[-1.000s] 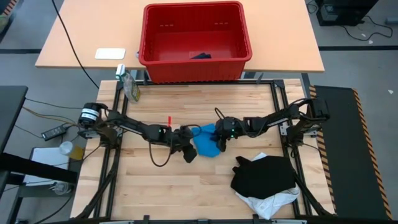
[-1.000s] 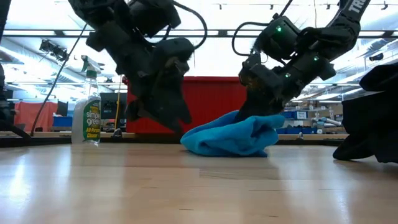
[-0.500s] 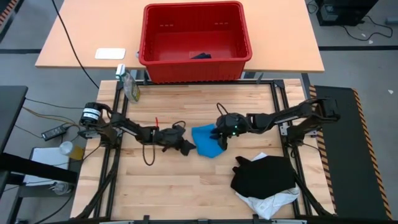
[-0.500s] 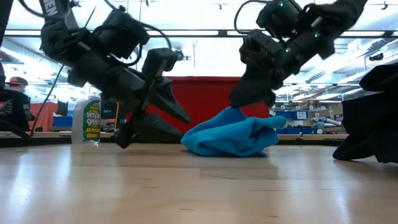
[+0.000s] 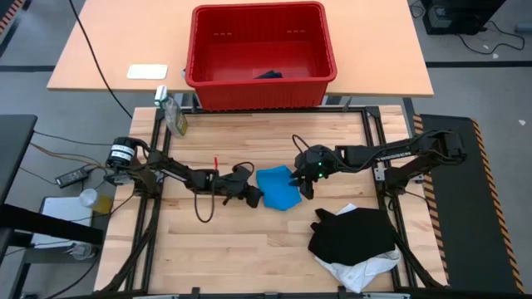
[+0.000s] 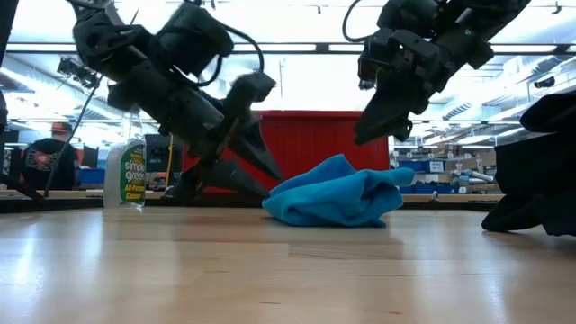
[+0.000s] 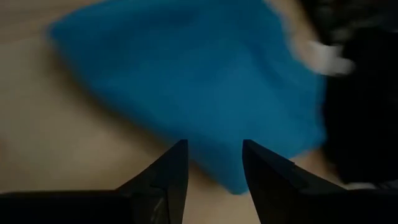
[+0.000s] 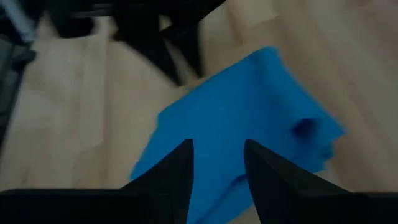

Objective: Fold laundry
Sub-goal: Stack the folded blue shorts on top of the folded black shirt

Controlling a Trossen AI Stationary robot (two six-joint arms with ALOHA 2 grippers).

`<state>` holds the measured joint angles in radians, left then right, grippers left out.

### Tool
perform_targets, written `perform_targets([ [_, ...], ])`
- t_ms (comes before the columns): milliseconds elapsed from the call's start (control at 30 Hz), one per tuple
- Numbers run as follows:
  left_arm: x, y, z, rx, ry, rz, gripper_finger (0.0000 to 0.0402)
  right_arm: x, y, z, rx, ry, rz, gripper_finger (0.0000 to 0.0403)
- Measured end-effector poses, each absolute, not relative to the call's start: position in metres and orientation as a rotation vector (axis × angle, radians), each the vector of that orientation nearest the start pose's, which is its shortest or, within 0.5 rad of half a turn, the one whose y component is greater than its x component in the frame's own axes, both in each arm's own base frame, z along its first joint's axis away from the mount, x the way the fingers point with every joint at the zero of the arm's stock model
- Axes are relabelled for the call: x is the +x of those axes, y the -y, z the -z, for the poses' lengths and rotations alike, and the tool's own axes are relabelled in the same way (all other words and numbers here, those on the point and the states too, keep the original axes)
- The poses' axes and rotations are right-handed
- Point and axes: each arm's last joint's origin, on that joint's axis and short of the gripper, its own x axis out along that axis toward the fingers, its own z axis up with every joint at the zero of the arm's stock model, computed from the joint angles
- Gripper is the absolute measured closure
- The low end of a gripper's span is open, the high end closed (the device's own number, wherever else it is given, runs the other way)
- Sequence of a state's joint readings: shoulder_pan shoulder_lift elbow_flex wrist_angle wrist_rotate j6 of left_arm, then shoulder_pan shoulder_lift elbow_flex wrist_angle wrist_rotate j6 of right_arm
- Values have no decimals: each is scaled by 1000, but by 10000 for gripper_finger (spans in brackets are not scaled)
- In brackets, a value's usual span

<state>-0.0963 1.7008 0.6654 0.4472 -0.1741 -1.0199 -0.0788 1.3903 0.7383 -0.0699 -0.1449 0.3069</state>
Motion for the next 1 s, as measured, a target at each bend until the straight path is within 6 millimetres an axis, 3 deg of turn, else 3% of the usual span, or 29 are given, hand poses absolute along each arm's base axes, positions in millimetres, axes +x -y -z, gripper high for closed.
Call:
perform_targets([
  [167, 313, 15, -133, -1002, -512, -478, 249, 285, 12, -174, 387, -806, 32, 254],
  [367, 318, 14, -138, -1091, -473, -529, 249, 295, 26, -139, 431, -896, 102, 254],
  [633, 315, 15, -135, -1142, -496, -579, 247, 296, 34, -134, 375, -892, 127, 254],
  [1000, 313, 7, -132, -1067, -498, -637, 149, 302, 40, -116, 385, -918, 85, 254],
])
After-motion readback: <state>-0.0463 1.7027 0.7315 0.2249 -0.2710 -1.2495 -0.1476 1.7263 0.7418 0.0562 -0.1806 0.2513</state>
